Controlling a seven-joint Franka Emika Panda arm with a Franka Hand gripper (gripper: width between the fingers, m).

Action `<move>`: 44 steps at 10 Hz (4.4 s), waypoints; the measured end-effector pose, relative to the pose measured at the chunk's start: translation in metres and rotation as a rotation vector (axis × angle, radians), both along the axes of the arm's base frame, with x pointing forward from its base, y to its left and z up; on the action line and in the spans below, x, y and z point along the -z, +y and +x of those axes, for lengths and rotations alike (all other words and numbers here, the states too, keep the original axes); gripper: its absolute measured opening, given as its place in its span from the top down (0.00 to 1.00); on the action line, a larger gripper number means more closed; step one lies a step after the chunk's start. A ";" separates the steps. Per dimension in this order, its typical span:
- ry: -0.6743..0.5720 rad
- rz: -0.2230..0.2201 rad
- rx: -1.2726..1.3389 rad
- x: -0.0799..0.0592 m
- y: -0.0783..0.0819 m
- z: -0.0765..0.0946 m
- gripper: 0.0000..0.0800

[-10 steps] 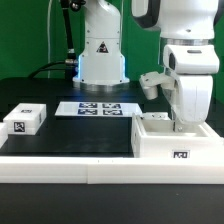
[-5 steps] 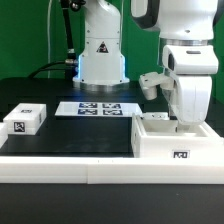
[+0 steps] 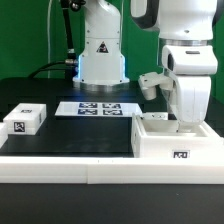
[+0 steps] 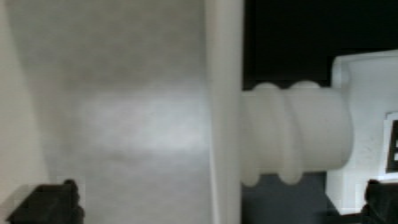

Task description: Assemble cabinet

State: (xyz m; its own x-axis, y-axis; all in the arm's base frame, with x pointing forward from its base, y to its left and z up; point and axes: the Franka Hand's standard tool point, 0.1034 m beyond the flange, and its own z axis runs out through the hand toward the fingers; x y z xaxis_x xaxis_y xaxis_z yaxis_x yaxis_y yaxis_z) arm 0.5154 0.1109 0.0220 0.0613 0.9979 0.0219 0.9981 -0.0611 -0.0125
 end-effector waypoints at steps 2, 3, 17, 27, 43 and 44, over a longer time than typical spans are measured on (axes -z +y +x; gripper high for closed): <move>-0.006 -0.005 0.009 -0.013 0.001 -0.009 0.00; -0.011 -0.008 0.012 -0.021 0.003 -0.014 0.00; -0.009 0.016 0.056 -0.028 0.050 -0.073 0.00; 0.025 0.041 0.063 0.006 0.057 -0.088 0.21; -0.008 -0.012 0.085 -0.051 0.022 -0.072 0.91; -0.006 -0.014 0.092 -0.052 0.015 -0.069 0.91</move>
Offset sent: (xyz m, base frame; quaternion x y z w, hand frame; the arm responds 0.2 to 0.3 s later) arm -0.0271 0.0068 0.0313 -0.0011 -0.0224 0.0151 0.9996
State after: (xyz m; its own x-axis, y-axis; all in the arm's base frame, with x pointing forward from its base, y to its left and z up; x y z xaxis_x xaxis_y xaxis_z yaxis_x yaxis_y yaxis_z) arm 0.4459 0.1257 0.0743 0.1528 0.9882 0.0082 0.9882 -0.1528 -0.0051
